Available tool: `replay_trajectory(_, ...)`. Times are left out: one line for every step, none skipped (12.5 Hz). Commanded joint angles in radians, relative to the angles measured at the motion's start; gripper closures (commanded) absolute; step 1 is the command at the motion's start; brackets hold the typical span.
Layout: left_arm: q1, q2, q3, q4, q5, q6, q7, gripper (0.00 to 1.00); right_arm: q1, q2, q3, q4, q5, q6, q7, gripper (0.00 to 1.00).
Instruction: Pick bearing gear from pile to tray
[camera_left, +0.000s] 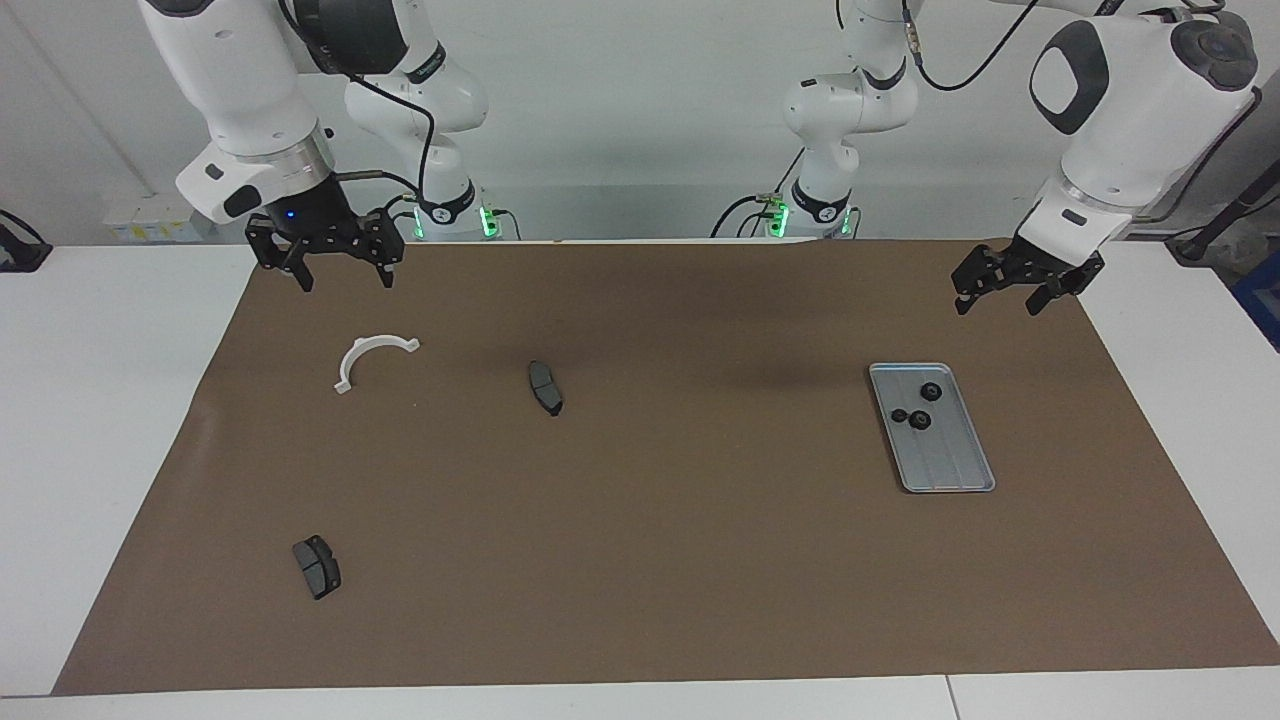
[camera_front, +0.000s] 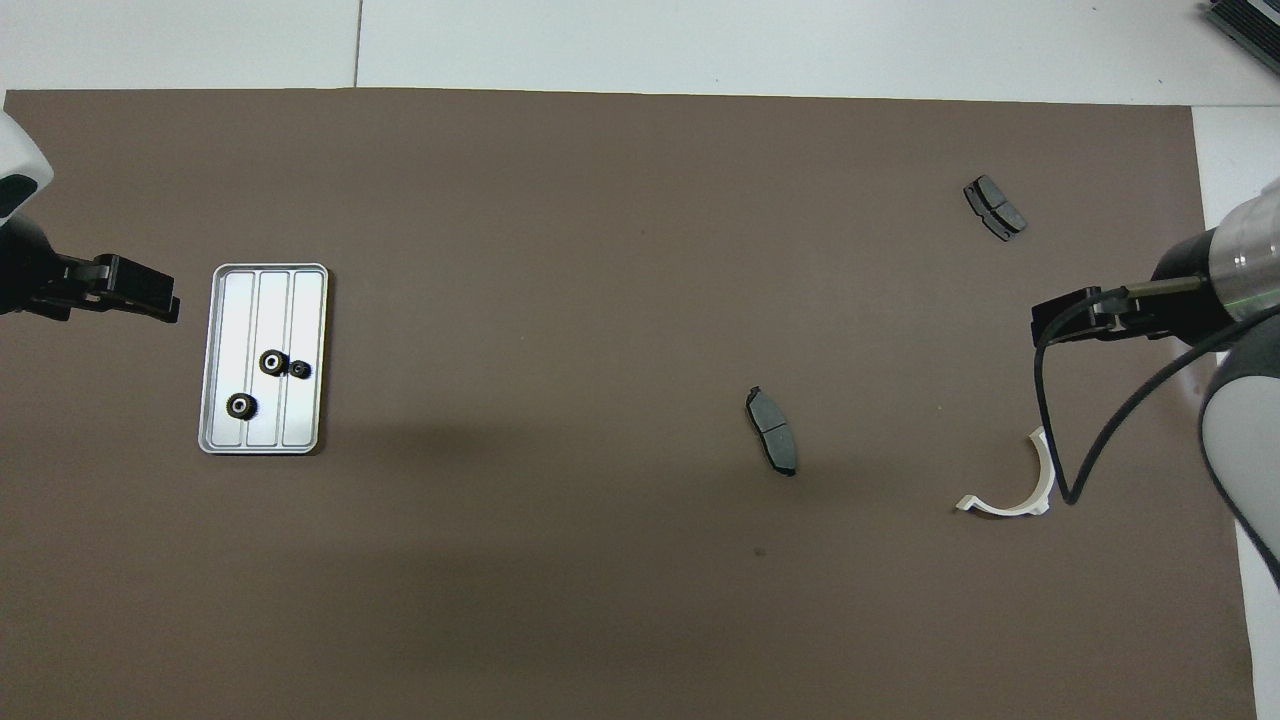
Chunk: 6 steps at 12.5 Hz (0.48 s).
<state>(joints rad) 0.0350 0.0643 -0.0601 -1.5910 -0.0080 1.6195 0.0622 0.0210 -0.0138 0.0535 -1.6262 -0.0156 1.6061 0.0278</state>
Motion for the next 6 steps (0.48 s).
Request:
replay_trajectory(0.003, -0.027, -0.003, -0.020, 0.022, -0.017, -0.012, 0.00, -0.009, -0.025, 0.003, -0.027, 0.020, 0.011, -0.029, 0.00)
replay_trajectory(0.003, -0.029, -0.003, -0.021, 0.022, -0.017, -0.012, 0.00, -0.009, -0.025, 0.003, -0.027, 0.020, 0.011, -0.029, 0.00)
replay_trajectory(0.003, -0.029, -0.003, -0.021, 0.022, -0.017, -0.012, 0.00, -0.007, -0.025, 0.003, -0.027, 0.020, 0.011, -0.029, 0.00)
replay_trajectory(0.003, -0.029, -0.003, -0.021, 0.026, -0.017, -0.012, 0.00, -0.009, -0.025, 0.003, -0.027, 0.020, 0.011, -0.029, 0.00)
replay_trajectory(0.003, -0.029, -0.003, -0.021, 0.026, -0.017, -0.012, 0.00, -0.009, -0.025, 0.003, -0.029, 0.020, 0.012, -0.029, 0.00)
replay_trajectory(0.003, -0.029, -0.003, -0.021, 0.026, -0.015, -0.012, 0.00, -0.009, -0.025, 0.003, -0.027, 0.020, 0.011, -0.029, 0.00)
